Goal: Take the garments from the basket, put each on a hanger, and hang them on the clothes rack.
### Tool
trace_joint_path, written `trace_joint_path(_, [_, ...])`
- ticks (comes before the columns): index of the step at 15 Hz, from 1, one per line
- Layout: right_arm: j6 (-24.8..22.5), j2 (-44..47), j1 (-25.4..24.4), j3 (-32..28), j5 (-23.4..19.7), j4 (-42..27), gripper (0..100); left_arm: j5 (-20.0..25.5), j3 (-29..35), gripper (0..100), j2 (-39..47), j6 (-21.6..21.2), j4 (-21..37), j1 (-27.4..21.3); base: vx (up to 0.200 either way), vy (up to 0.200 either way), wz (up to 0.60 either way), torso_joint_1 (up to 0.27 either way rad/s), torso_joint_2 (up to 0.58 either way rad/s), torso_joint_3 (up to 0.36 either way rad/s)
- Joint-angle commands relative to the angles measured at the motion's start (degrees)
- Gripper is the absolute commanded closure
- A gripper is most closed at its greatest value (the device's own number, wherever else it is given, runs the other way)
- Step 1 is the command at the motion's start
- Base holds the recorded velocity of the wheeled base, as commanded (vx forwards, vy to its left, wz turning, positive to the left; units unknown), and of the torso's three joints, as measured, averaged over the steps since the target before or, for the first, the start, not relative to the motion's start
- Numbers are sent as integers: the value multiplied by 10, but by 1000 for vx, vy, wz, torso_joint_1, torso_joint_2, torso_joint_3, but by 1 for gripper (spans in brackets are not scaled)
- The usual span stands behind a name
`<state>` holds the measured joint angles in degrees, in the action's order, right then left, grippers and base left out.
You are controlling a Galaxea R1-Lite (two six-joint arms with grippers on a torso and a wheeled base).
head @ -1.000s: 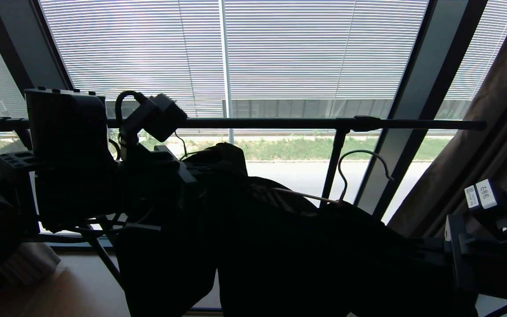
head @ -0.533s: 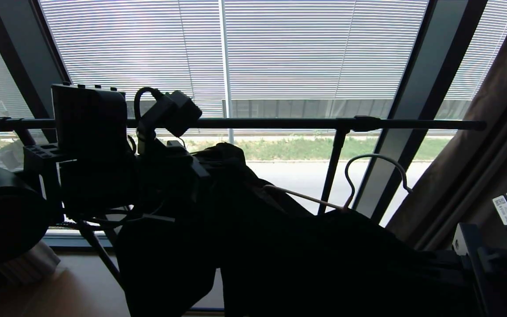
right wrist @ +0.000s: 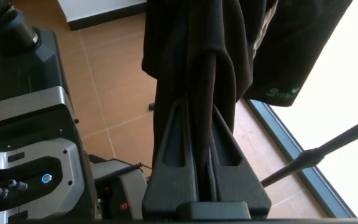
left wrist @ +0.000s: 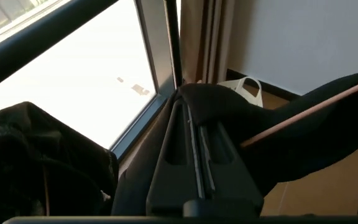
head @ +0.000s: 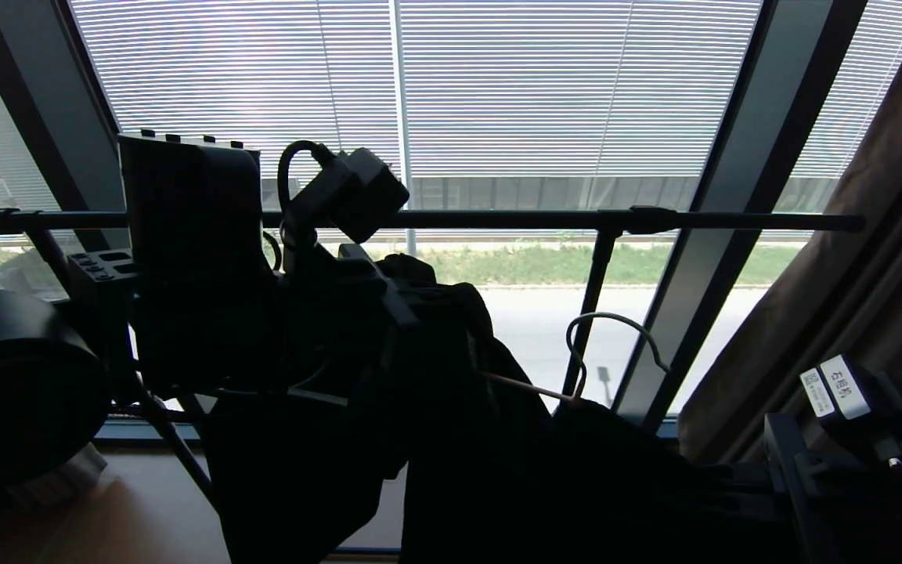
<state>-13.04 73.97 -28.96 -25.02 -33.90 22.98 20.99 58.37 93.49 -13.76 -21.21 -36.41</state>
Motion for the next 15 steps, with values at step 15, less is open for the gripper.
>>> trace_joint_path(15, [96, 77, 0, 36, -3, 160, 100, 3, -12, 100, -16, 30, -6, -51, 0, 0, 0, 0, 0, 0])
